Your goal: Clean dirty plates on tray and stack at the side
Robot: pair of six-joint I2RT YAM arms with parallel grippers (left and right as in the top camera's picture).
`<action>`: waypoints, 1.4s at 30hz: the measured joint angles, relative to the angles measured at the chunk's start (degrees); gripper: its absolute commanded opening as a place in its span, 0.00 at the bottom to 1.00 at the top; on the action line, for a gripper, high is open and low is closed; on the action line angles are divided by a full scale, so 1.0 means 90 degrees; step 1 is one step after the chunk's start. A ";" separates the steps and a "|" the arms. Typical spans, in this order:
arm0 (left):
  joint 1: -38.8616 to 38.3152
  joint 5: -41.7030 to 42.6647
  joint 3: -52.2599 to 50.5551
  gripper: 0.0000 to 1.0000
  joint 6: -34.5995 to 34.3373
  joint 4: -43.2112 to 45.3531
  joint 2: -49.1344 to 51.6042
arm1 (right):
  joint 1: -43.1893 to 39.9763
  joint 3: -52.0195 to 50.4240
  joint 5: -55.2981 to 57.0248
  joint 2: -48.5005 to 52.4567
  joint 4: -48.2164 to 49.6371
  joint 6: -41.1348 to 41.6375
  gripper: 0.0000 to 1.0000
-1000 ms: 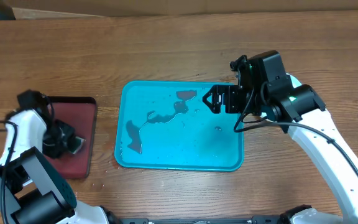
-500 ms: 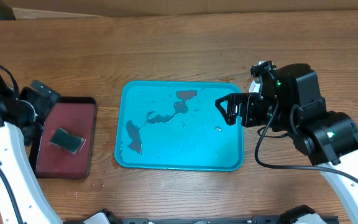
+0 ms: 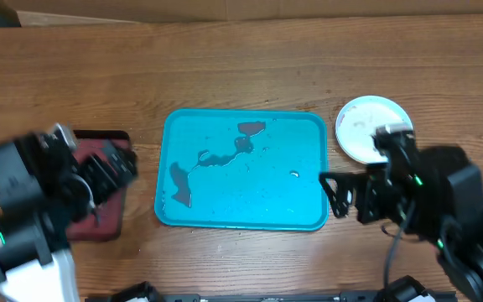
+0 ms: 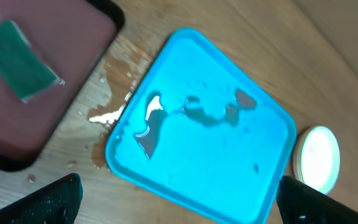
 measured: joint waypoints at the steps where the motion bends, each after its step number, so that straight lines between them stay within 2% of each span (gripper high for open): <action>1: -0.0027 0.0019 -0.0216 1.00 0.0000 0.0068 -0.0274 | 0.0046 0.0000 0.0066 -0.0165 -0.0083 0.0002 1.00; 6: -0.0041 0.0044 -0.1081 1.00 0.0000 0.0155 -0.1625 | 0.0136 -0.0002 0.0304 -0.0862 -0.0678 0.0000 1.00; 12: -0.0041 0.0046 -0.1263 1.00 0.0000 0.0097 -0.2676 | 0.0136 -0.0559 0.0653 -0.1545 -0.0741 0.0005 1.00; 17: -0.0041 0.0046 -0.1292 0.99 0.0000 0.0100 -0.2742 | 0.0136 -0.1081 0.0760 -0.1554 -0.0668 0.0104 1.00; 31: -0.0041 0.0046 -0.1309 0.99 0.0000 0.0100 -0.2742 | 0.0136 -0.1095 0.0755 -0.1562 -0.0352 0.0318 1.00; 42: -0.0041 0.0046 -0.1309 1.00 0.0000 0.0097 -0.2742 | 0.0136 -0.1095 0.0104 -0.1564 -0.0903 0.0335 1.00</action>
